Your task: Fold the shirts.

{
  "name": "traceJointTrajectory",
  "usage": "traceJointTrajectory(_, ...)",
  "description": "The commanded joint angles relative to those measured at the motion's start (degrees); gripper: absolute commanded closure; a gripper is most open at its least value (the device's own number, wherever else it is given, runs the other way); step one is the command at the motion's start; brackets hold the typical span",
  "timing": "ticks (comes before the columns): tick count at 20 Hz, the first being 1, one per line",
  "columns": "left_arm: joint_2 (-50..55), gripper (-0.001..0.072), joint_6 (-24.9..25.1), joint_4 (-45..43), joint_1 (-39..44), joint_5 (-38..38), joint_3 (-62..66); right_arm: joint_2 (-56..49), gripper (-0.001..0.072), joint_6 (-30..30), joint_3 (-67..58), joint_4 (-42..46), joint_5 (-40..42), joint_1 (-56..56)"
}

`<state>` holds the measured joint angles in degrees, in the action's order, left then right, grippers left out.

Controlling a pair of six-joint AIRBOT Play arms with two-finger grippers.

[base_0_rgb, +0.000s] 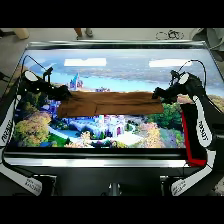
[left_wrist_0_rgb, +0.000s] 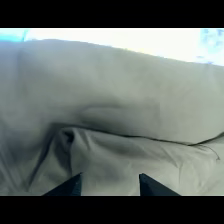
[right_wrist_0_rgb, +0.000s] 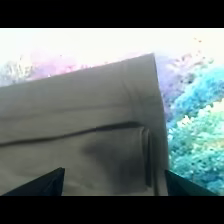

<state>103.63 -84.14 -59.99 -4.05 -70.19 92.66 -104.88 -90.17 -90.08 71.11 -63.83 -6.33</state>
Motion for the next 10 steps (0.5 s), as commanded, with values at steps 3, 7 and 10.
traceJointTrajectory(3,-4.15,0.0252,1.88,1.70,1.03,-2.43,3.13,-4.24,0.0014,-0.02,-1.31,-7.45,-2.95,-3.50)
traceJointTrajectory(7,-6.71,0.0264,1.86,4.00,6.43,-2.40,3.10,-7.37,0.0575,-0.04,-1.33,-17.20,-4.24,-2.47)
traceJointTrajectory(10,-5.84,0.0681,1.05,4.15,12.94,3.08,1.90,-2.64,0.0688,3.89,-1.40,-24.24,-7.58,-2.45)
